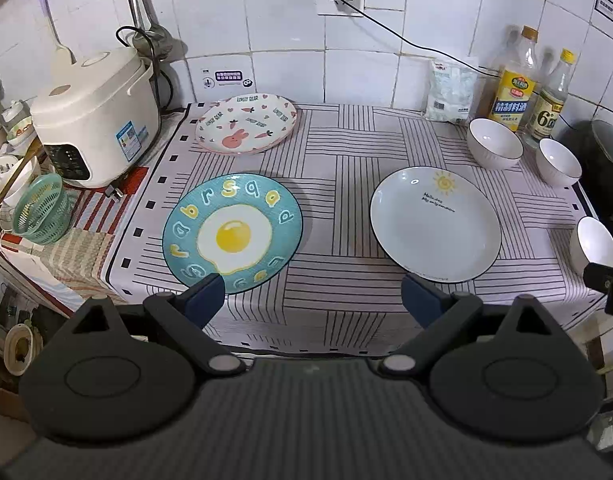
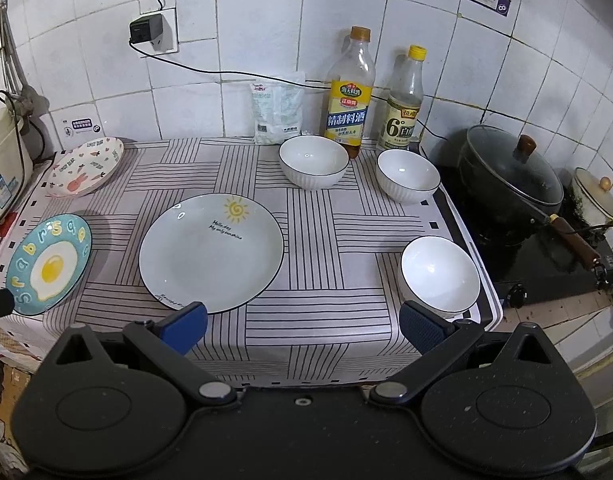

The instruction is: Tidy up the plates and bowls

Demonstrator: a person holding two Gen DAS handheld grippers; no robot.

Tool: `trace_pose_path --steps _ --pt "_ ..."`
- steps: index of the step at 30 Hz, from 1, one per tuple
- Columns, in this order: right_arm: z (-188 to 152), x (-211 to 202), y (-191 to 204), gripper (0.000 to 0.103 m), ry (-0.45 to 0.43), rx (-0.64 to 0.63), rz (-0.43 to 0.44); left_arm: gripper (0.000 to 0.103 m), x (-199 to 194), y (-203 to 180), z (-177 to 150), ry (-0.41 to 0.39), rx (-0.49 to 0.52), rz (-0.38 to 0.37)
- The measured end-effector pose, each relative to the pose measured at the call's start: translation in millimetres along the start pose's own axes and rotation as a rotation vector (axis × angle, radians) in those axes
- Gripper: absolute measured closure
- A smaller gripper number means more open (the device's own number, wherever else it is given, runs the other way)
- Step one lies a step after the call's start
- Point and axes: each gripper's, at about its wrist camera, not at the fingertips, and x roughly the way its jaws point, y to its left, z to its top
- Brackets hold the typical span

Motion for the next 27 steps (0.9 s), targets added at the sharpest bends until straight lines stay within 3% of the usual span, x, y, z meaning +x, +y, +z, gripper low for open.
trace_pose_path --steps 8,13,17,20,24,27 --pt "-3.4 1.8 -2.0 0.000 -0.037 -0.009 0.036 0.007 -3.6 1.9 6.1 0.064 -0.021 -0.065" --pt "-7.5 6.6 -2.2 0.000 -0.146 -0.032 0.129 0.009 2.5 -5.4 16.5 0.045 0.010 -0.067" --pt "-9.0 17.4 -13.6 0.000 -0.249 -0.010 0.285 0.011 21.4 -16.8 21.2 0.027 0.030 -0.106" --pt "-1.2 33.8 -20.0 0.000 -0.235 0.042 0.329 0.011 48.6 -21.3 20.8 0.044 0.000 -0.116" --pt "6.8 65.3 -20.8 0.003 -0.185 0.004 0.369 0.011 86.0 -26.3 21.1 0.068 -0.022 -0.091" --pt "4.6 93.5 -20.7 0.010 -0.162 -0.019 0.414 0.011 114.4 -25.1 27.3 0.125 -0.046 -0.189"
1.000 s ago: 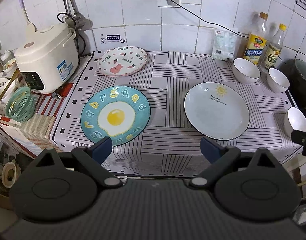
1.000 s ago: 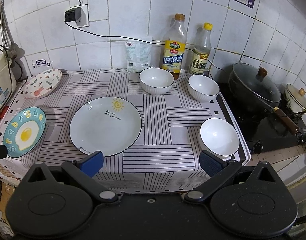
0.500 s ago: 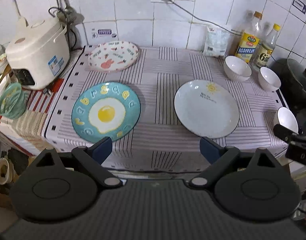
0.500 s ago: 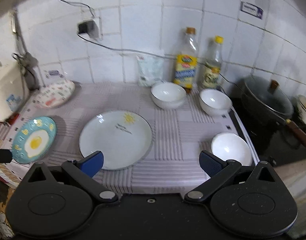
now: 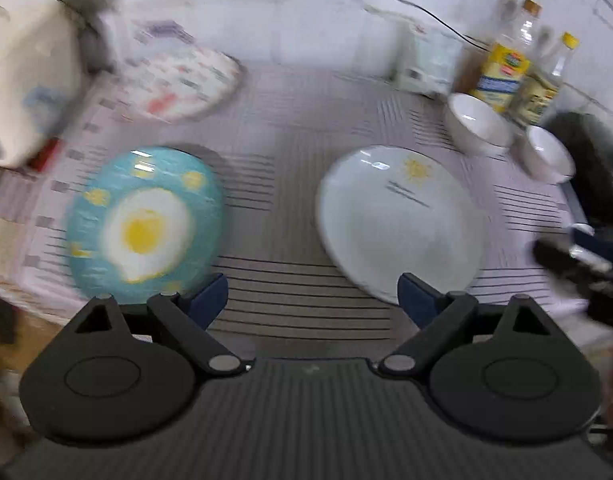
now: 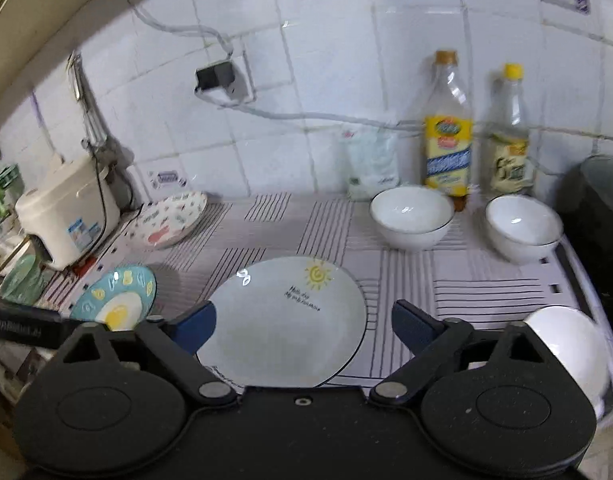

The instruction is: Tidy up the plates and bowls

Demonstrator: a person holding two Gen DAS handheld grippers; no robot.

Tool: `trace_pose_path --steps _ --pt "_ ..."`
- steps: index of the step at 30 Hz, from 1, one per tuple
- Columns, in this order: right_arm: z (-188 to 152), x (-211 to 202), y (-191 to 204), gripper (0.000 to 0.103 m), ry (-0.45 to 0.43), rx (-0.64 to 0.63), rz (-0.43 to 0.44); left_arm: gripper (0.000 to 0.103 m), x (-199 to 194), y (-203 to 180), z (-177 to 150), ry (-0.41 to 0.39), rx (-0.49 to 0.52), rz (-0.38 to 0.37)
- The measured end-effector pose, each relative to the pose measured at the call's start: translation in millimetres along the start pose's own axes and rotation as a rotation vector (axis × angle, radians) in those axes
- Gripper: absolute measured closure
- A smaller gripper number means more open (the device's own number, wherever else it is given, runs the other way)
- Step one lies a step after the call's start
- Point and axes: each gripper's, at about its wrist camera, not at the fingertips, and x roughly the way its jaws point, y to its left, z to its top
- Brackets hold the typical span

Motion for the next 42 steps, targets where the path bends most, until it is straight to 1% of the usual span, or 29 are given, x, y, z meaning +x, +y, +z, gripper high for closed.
trace_pose_path --steps 1,3,5,7,8,10,12,13,14,16,17,18,19,20,21,22,23,24,26,27,30,32,36,39,42 --pt "-2.8 7.9 -2.1 0.013 0.015 -0.005 0.010 0.011 8.2 0.2 3.7 0.009 -0.005 -0.009" --pt "-12.3 25.6 -7.6 0.013 0.044 -0.003 0.021 0.011 21.3 -1.0 8.7 0.003 0.005 -0.014" --pt "-20.3 46.3 -13.8 0.013 0.085 0.012 0.011 0.011 35.6 -2.6 14.1 -0.001 0.020 -0.023" --pt "-28.6 62.1 -20.1 0.014 0.111 0.025 0.010 0.011 53.2 -3.4 18.7 0.018 0.028 -0.017" --pt "-32.7 71.2 -24.7 0.016 0.127 0.041 0.013 0.013 64.3 -3.9 20.4 0.036 0.034 -0.014" --pt "-38.9 86.4 -35.3 0.030 0.160 0.090 0.014 0.016 82.2 -3.8 22.8 0.074 0.042 -0.020" --pt "-42.4 98.7 -45.2 0.040 0.182 0.148 0.031 0.025 103.8 -4.3 20.4 0.121 0.040 -0.044" --pt "-43.4 103.2 -49.0 0.041 0.189 0.169 0.044 0.035 113.4 -5.6 18.7 0.150 0.034 -0.034" --pt "-44.6 105.6 -51.1 0.041 0.190 0.180 0.053 0.039 122.1 -7.9 17.4 0.176 0.033 -0.029" --pt "-46.6 112.5 -55.6 0.049 0.195 0.186 0.046 0.044 131.1 -11.5 15.8 0.187 0.039 -0.009" --pt "-47.3 115.1 -57.7 0.051 0.200 0.186 0.048 0.047 132.3 -12.6 16.0 0.184 0.047 -0.002" --pt "-47.9 118.0 -61.5 0.055 0.205 0.198 0.051 0.050 133.1 -13.7 16.7 0.181 0.060 -0.008" --pt "-48.4 118.3 -64.1 0.059 0.201 0.211 0.059 0.057 133.2 -14.9 17.1 0.181 0.072 -0.014" --pt "-48.2 118.3 -66.8 0.063 0.200 0.224 0.070 0.069 133.3 -15.8 17.9 0.181 0.077 -0.028" --pt "-47.8 119.8 -69.0 0.074 0.208 0.240 0.088 0.074 134.0 -16.6 19.6 0.191 0.079 -0.056" --pt "-47.9 121.9 -71.4 0.080 0.218 0.247 0.105 0.074 135.0 -17.6 20.7 0.199 0.076 -0.056" --pt "-48.6 123.1 -72.4 0.083 0.232 0.253 0.142 0.074 135.6 -16.4 20.7 0.202 0.065 -0.062" --pt "-48.5 124.9 -71.2 0.083 0.249 0.248 0.171 0.074 134.6 -13.5 19.5 0.202 0.048 -0.079" --pt "-46.5 125.1 -67.3 0.082 0.261 0.216 0.173 0.073 137.7 -6.0 18.8 0.198 0.000 -0.108" --pt "-45.5 125.8 -68.3 0.082 0.268 0.211 0.178 0.073 138.6 -6.2 19.2 0.196 -0.009 -0.107" --pt "-45.1 130.9 -77.3 0.082 0.278 0.233 0.223 0.073 138.0 -14.9 19.5 0.189 0.016 -0.073" --pt "-43.7 132.9 -81.0 0.082 0.286 0.223 0.249 0.073 136.4 -16.2 19.6 0.189 0.023 -0.067" --pt "-36.2 135.8 -76.0 0.081 0.306 0.153 0.262 0.073 130.2 -19.6 25.1 0.190 0.076 -0.065" --pt "-31.5 136.5 -75.9 0.080 0.309 0.131 0.270 0.073 124.4 -23.0 29.6 0.177 0.115 -0.048" --pt "-27.7 139.2 -74.2 0.078 0.297 0.123 0.283 0.073 121.1 -19.5 37.9 0.147 0.107 -0.027"
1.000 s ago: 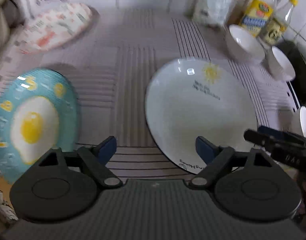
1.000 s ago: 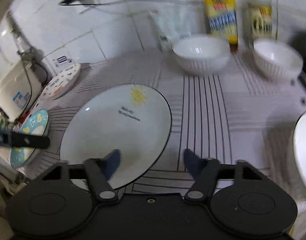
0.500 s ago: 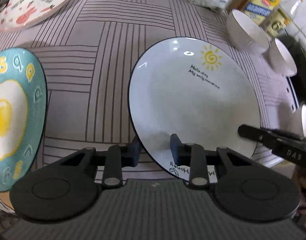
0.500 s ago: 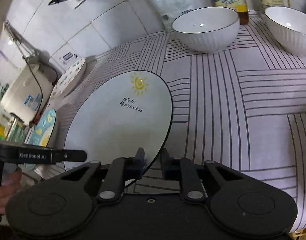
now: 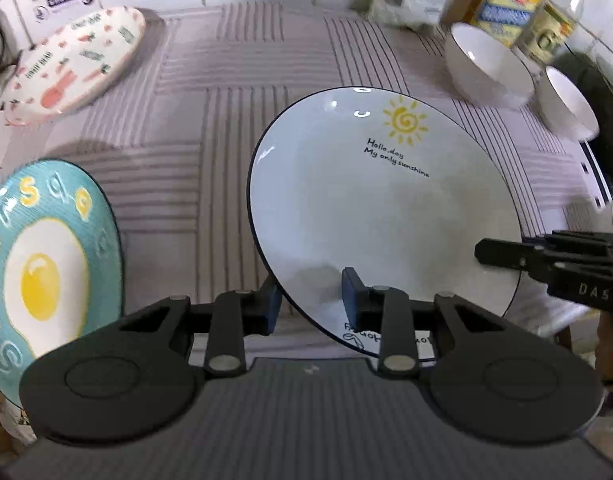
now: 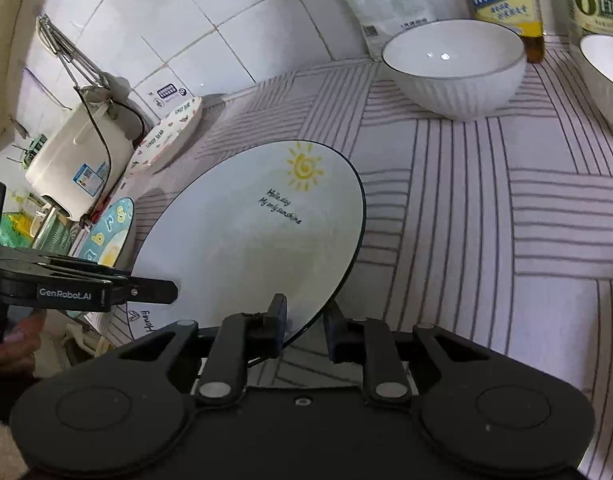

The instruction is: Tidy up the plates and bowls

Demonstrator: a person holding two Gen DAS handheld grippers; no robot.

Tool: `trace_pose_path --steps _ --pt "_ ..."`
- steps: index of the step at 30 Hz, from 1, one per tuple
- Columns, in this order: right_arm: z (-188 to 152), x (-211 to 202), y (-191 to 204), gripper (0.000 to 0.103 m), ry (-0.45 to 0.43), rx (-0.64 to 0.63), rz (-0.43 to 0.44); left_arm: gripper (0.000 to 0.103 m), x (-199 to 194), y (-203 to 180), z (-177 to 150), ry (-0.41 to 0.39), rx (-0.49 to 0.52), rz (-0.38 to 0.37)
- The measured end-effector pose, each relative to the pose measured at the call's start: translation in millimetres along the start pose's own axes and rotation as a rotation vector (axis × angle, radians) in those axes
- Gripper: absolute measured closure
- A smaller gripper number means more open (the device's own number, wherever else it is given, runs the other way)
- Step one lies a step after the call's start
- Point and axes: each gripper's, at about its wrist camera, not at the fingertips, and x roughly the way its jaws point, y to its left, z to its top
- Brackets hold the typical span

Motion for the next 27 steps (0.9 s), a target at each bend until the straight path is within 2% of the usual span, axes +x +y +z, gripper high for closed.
trace_pose_path --steps 5,11,22,27 --pt "20.5 7.1 13.6 0.077 -0.061 -0.063 -0.012 0.073 -3.6 15.3 23.3 -0.042 -0.024 0.000" --pt "53.0 20.7 17.2 0.077 -0.121 -0.128 0.012 0.074 -1.0 24.3 57.8 -0.099 0.045 0.007" --pt "94.8 57.7 33.2 0.076 -0.158 -0.144 0.000 0.074 30.0 61.9 119.6 -0.069 0.011 0.010" --pt "110.6 72.6 36.0 0.076 -0.163 -0.167 -0.063 0.073 57.1 79.2 141.6 -0.026 -0.038 -0.052"
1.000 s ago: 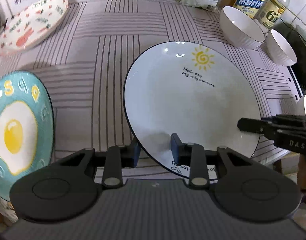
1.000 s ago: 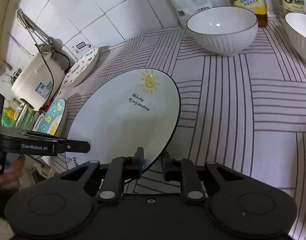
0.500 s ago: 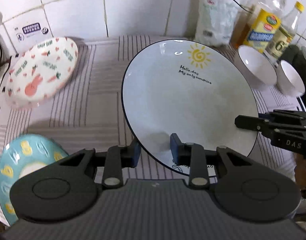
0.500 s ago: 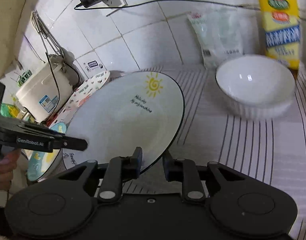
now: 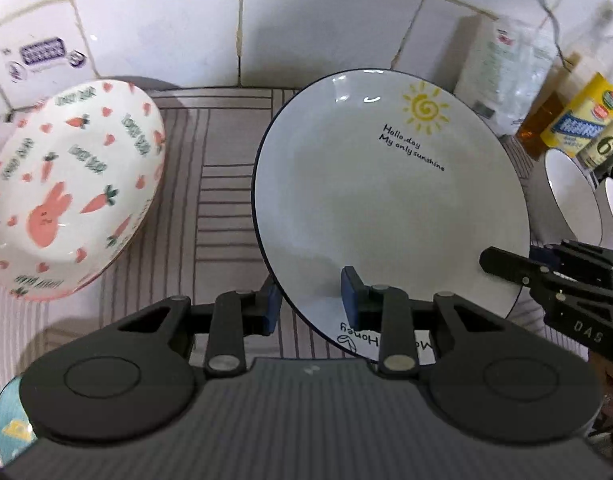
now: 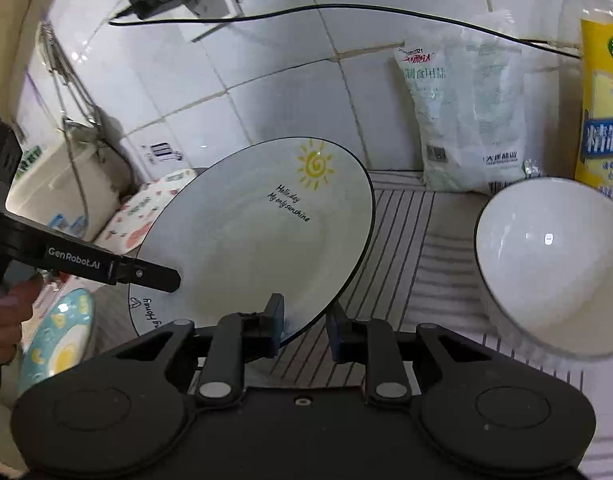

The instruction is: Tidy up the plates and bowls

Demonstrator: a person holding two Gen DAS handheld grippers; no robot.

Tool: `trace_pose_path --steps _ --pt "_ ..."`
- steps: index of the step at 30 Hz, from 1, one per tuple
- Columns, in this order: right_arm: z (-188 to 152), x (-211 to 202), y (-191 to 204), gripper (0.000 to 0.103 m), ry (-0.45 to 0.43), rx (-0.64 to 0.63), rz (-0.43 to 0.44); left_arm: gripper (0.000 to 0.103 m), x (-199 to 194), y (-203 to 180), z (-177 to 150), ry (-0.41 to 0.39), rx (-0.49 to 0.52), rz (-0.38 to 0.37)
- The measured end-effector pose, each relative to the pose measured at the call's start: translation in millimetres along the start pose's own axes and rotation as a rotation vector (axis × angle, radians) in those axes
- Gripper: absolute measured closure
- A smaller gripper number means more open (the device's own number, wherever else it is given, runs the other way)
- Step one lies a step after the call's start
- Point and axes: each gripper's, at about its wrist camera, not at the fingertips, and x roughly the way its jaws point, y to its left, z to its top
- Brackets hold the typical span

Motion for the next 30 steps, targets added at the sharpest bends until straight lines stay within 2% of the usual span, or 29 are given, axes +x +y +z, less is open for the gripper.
trace_pose_path --steps 2,5,8,11,14,16,18,20,23,24,25,28,30 --pt "5.5 6.1 0.2 0.076 0.007 -0.013 -0.026 0.073 9.9 4.4 9.2 0.026 -0.028 -0.010" --pt "11.3 16.3 -6.6 0.076 0.016 0.018 -0.041 0.073 20.2 0.5 18.0 0.032 -0.001 0.009" --pt "12.6 26.2 -10.0 0.076 0.034 0.025 -0.083 0.073 31.0 -2.2 23.3 0.063 -0.024 0.028" --pt "14.8 36.7 -5.7 0.074 0.061 0.009 -0.145 0.073 31.6 -11.7 24.0 0.046 0.005 0.058" --pt "15.7 37.5 -4.8 0.074 0.052 0.020 -0.174 0.073 33.9 -13.7 27.1 0.066 -0.026 0.070" --pt "16.0 39.0 -0.2 0.069 0.060 0.010 -0.203 0.073 34.7 -13.8 31.1 0.091 -0.065 0.083" --pt "16.9 42.9 9.4 0.064 0.076 -0.041 -0.233 0.071 33.2 -19.6 34.1 0.101 -0.047 0.133" --pt "18.3 46.5 19.0 0.062 0.092 -0.075 -0.277 0.072 27.6 -23.7 31.5 0.090 -0.013 0.186" --pt "19.4 40.0 21.6 0.059 0.092 -0.040 -0.292 0.071 10.4 -25.7 27.3 0.063 0.006 0.197" --pt "19.9 35.7 22.2 0.054 0.084 -0.026 -0.290 0.071 3.7 -26.1 25.1 0.056 0.007 0.201" --pt "19.6 28.8 22.9 0.050 0.068 -0.011 -0.283 0.069 -2.0 -26.2 23.5 0.055 0.007 0.209" --pt "18.3 7.4 32.3 0.049 0.002 0.008 -0.273 0.060 -21.4 -24.7 16.2 0.061 -0.004 0.254" --pt "18.4 -5.9 41.7 0.049 -0.034 0.005 -0.282 0.058 -35.8 -22.9 10.7 0.048 0.006 0.269"
